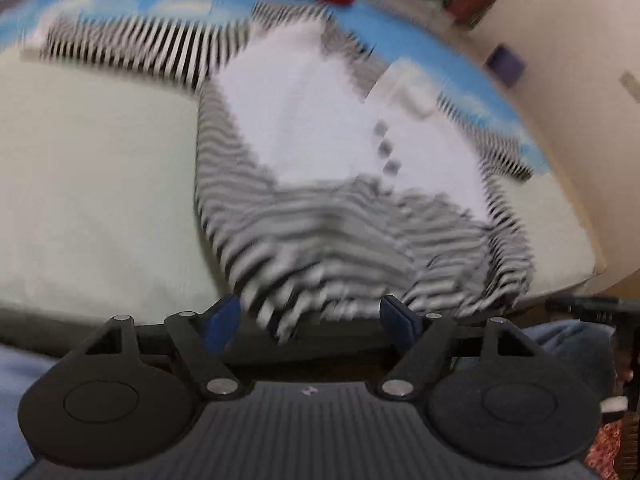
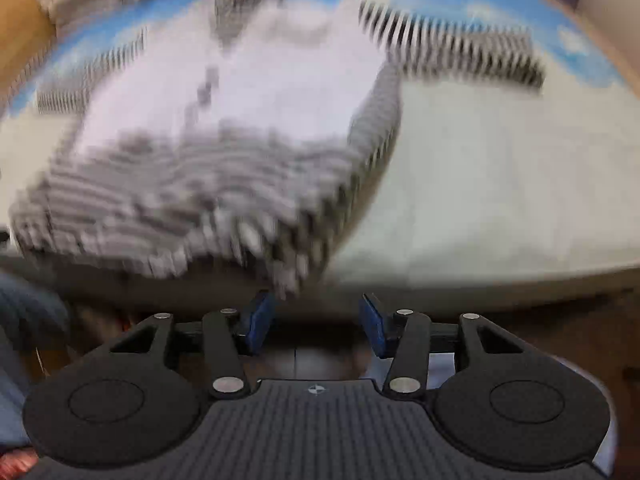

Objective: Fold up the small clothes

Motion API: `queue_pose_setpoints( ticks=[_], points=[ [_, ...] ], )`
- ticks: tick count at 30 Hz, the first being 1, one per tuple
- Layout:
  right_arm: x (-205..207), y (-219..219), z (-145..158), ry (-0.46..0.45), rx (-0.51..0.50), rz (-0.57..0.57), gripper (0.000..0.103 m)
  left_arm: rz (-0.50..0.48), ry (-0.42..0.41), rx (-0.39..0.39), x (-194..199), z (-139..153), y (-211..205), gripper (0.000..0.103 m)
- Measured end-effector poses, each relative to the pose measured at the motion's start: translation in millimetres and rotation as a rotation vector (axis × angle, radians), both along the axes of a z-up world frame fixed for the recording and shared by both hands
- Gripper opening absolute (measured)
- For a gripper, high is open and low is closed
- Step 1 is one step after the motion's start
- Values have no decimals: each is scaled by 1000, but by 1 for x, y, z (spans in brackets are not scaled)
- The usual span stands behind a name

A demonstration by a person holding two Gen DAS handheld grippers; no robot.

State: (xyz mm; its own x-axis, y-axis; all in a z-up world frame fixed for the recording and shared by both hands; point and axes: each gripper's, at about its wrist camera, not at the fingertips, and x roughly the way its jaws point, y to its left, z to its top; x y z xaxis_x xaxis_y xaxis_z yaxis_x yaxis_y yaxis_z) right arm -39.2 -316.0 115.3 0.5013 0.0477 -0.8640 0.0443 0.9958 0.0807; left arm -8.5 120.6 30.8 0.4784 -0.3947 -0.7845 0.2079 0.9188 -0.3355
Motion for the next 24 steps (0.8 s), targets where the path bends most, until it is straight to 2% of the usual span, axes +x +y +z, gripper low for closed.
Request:
queue_pose_setpoints(
  ticks=[2,4,6,8,9,10,11,12,14,15,17,18,20,22,24],
  points=[
    [18,12,7,-109,5,45,51,12,-73,-7,9,14,-10,87],
    [44,25,-7,-133,-9,85,50,38,-119,45,28,14,-27,89],
    [69,37,-42,-34,-77,94,50,25,-88,141,49,-11,-43,89],
    [74,43,-74,93,-128,112,50,21,23,212,61,-47,-48,88],
    [69,44,-84,110,-149,123,50,31,75,224,62,-63,-45,88],
    [62,43,-85,72,-157,140,50,41,97,213,60,-73,-40,89],
    [58,43,-81,46,-162,159,51,40,58,198,56,-72,-35,90],
    [58,41,-75,44,-160,154,51,49,57,203,58,-66,-32,90],
    [67,32,-56,-4,-94,95,51,96,35,151,71,-52,-19,90],
    [77,29,-42,-52,-41,68,51,141,-4,123,81,-42,-10,90],
    [100,25,-18,-157,21,9,59,262,-101,87,115,-20,10,90],
    [111,22,-7,-210,38,-19,64,344,-154,63,131,-12,24,91],
    [139,16,5,-305,59,-94,68,562,-244,29,168,-3,52,94],
    [169,6,3,-351,103,-176,70,732,-268,20,210,-9,82,96],
    [200,-9,-7,-355,182,-277,70,821,-220,-16,246,-23,106,96]
  ],
)
